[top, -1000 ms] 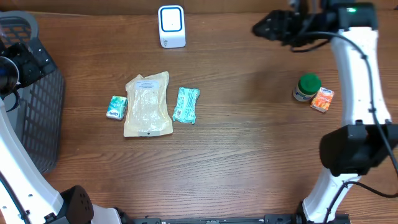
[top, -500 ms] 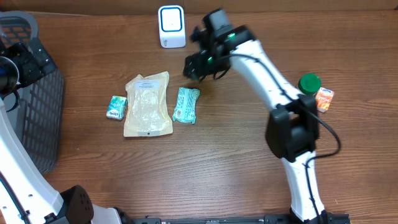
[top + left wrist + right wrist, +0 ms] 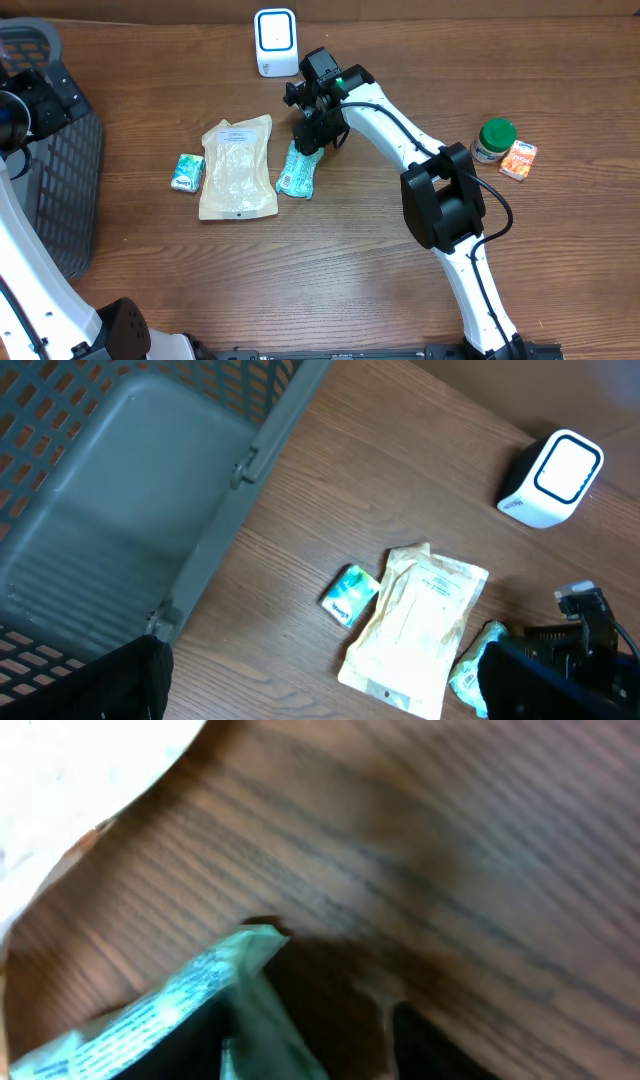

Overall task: Scan the item barcode
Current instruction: 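Swing the right gripper left to the teal wipes pack, then grasp the teal wipes pack with the right gripper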

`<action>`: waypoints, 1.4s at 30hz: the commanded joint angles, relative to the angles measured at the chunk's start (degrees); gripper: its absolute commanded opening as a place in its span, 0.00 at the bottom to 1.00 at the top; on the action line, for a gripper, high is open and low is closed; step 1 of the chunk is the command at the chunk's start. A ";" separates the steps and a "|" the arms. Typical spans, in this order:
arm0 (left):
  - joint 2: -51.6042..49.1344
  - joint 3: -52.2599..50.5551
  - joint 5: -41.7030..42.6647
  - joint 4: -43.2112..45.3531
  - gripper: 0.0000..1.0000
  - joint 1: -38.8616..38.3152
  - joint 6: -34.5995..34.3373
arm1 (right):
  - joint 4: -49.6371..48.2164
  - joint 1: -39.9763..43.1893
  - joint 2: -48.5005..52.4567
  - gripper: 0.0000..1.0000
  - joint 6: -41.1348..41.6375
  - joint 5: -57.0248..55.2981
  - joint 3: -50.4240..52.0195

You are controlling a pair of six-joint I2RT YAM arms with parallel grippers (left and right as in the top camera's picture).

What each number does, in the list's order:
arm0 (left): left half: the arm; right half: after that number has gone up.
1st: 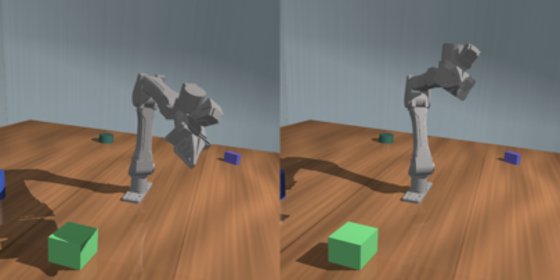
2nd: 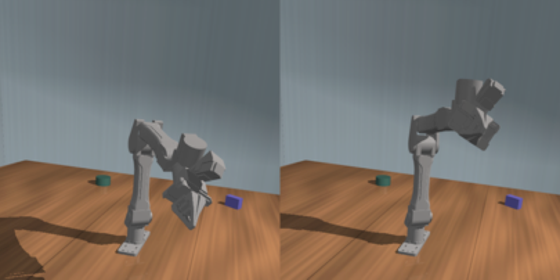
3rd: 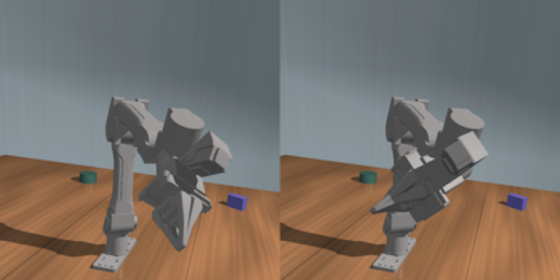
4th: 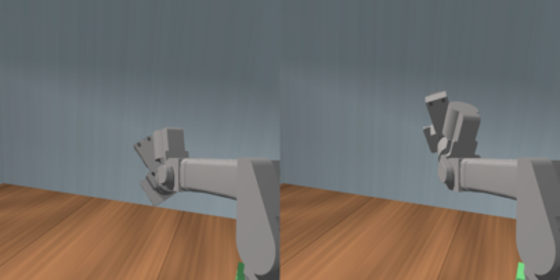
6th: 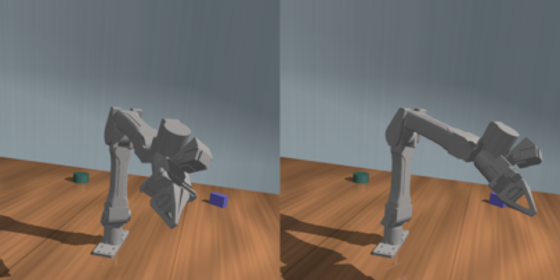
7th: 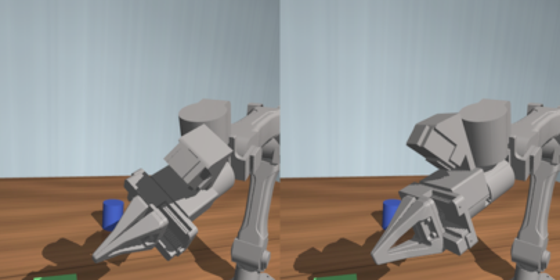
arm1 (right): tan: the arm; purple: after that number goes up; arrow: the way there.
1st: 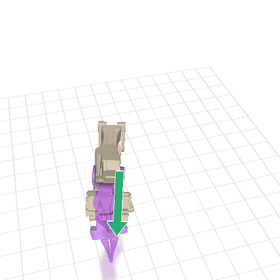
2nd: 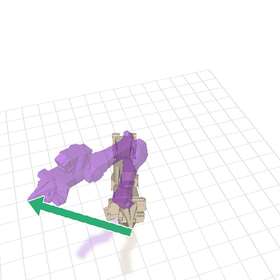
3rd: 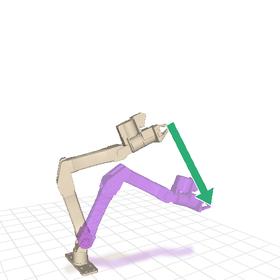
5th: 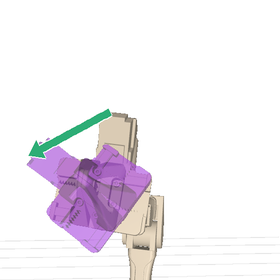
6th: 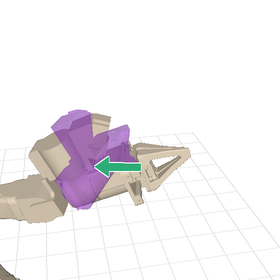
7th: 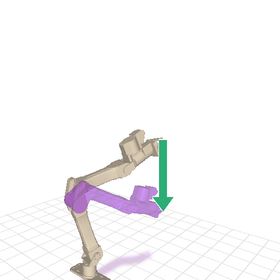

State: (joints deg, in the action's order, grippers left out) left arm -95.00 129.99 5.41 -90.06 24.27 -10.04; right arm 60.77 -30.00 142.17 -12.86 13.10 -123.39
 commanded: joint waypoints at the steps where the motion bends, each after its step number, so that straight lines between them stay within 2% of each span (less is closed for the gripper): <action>1: -0.15 0.24 0.44 0.09 1.00 0.04 1.27 | 1.84 0.50 1.03 0.37 -0.39 -1.05 -0.33; 4: -0.15 0.24 0.44 0.09 1.00 0.04 1.27 | 4.17 0.68 1.01 0.25 2.86 -1.09 -0.33; 9: -0.15 0.24 0.44 0.09 1.00 0.04 1.27 | 7.69 1.73 1.01 0.06 19.80 -1.07 -0.33; 11: -0.15 0.24 0.44 0.09 1.00 0.04 1.27 | 9.42 2.45 1.01 0.04 29.92 -1.07 -0.33; 13: -0.15 0.24 0.44 0.09 0.99 0.04 1.27 | 10.47 3.26 0.98 0.04 36.52 -1.05 -0.37; 16: -0.15 0.24 0.44 0.09 1.00 0.04 1.27 | 11.87 4.94 0.57 0.04 41.48 -0.46 -1.20; 21: -0.15 0.24 0.44 0.09 1.00 0.04 1.27 | 17.16 7.58 0.44 0.06 40.50 2.97 -6.01; 26: -0.15 0.24 0.44 0.09 1.00 0.04 1.27 | 22.51 8.59 0.44 0.23 32.39 7.19 -10.78; 28: -0.15 0.24 0.44 0.09 0.99 0.04 1.27 | 24.00 8.85 0.44 0.39 26.45 7.10 -12.15; 30: -0.15 0.24 0.44 0.09 1.00 0.04 1.27 | 25.18 9.38 0.44 0.66 21.24 7.10 -12.50; 31: -0.15 0.24 0.44 0.09 1.00 0.04 1.27 | 25.70 9.68 0.44 0.72 19.50 7.10 -12.48; 33: -0.15 0.24 0.44 0.09 0.99 0.04 1.27 | 26.43 10.73 0.61 0.77 15.61 7.10 -12.28; 37: -0.15 0.24 0.44 0.09 1.00 0.04 1.27 | 26.08 13.27 1.16 0.75 8.61 13.07 -8.94; 40: -0.15 0.24 0.44 0.09 1.00 0.04 1.27 | 25.40 14.03 1.64 0.61 5.16 18.21 -5.53; 42: -0.15 0.24 0.44 0.09 1.00 0.04 1.27 | 24.09 14.27 1.88 0.57 4.98 18.56 -3.06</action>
State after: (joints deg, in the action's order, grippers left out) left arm -95.00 129.99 5.41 -90.06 24.27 -10.02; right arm 86.04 -16.21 142.26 -2.61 26.65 -129.88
